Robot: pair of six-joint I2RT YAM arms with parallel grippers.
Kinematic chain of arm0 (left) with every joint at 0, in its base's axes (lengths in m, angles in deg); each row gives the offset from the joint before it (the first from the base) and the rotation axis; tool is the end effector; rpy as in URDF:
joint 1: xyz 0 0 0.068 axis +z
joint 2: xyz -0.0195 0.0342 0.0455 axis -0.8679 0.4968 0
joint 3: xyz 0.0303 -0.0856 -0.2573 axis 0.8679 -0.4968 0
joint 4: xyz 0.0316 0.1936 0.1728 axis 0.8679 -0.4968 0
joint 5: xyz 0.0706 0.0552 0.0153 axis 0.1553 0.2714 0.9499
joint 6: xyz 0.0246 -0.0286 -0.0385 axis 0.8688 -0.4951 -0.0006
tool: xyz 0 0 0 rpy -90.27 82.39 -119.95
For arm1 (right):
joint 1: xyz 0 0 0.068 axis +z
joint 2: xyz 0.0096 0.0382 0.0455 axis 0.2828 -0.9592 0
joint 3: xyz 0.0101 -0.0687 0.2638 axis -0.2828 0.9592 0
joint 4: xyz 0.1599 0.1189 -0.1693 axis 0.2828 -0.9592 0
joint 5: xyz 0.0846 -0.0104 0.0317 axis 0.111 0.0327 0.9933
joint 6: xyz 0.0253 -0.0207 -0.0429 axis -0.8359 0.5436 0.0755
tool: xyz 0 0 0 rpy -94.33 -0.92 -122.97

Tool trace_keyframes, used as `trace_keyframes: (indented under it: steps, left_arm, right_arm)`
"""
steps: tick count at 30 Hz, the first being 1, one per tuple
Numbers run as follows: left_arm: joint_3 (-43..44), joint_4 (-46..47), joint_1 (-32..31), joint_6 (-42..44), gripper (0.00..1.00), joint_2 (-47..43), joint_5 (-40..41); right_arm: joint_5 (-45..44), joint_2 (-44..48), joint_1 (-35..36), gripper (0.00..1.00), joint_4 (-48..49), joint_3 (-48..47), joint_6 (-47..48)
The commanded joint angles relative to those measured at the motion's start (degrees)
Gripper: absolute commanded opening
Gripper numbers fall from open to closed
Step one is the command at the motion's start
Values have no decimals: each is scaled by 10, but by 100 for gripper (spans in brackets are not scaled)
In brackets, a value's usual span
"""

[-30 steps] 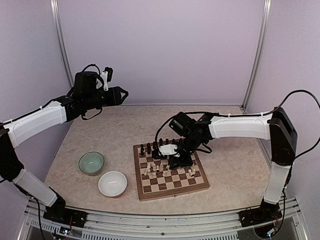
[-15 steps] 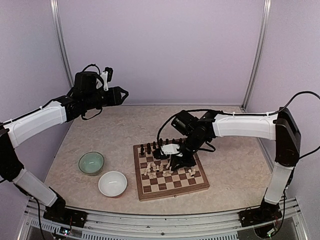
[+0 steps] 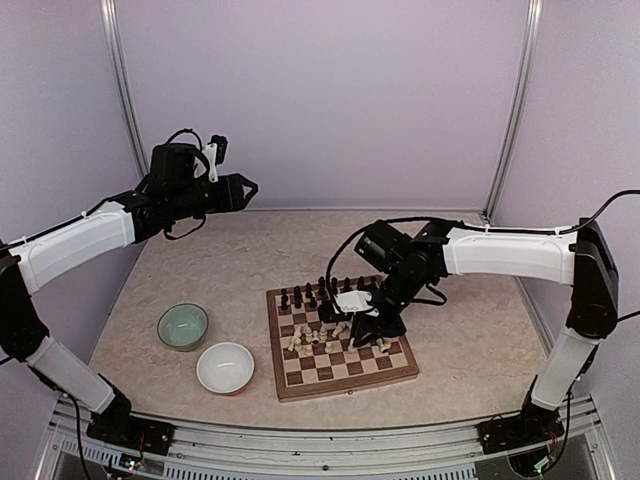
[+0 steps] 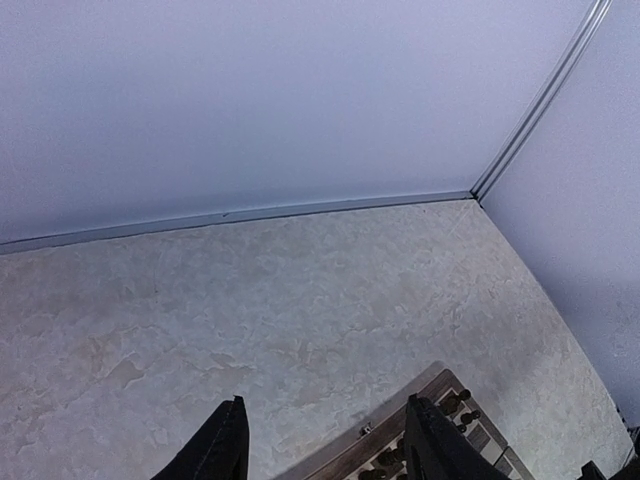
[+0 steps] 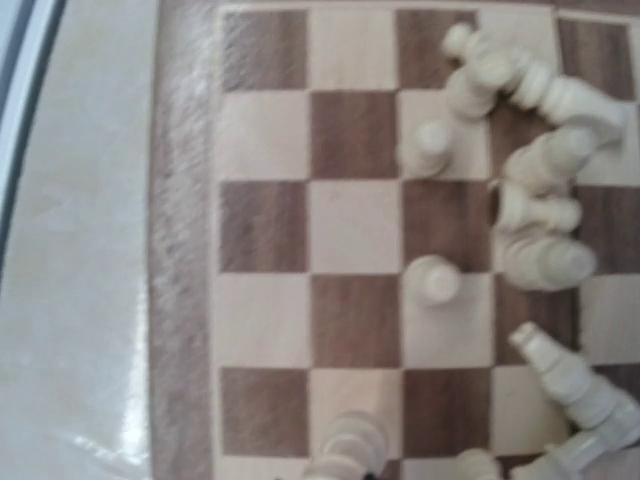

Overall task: Set up the chess pieces on the board
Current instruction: Place the king on e1.

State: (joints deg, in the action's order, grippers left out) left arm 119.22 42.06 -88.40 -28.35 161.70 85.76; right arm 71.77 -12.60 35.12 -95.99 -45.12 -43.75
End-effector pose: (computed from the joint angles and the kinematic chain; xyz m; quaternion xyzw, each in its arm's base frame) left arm 0.3085 -0.1682 0.3447 0.0948 0.8065 -0.2544 0.5253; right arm 0.2089 0.2851 0.2303 -0.7277 0.6363 0.2054 0.1530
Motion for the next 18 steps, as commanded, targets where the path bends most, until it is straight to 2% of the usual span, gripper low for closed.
trace_keyframes:
  steps: [1, 9, 18]
  left_arm:
    - [20, -4, -3, 3, 54, 7, -8]
    - [22, -8, -3, 5, 54, 14, -6]
    - [25, -12, -3, 6, 54, 17, -7]
  right_arm:
    - [20, 30, 7, 1, -13, 28, 7]
    - [36, 43, 9, 1, -18, 52, 14]
    - [-5, 47, 39, 1, -6, 69, 19]
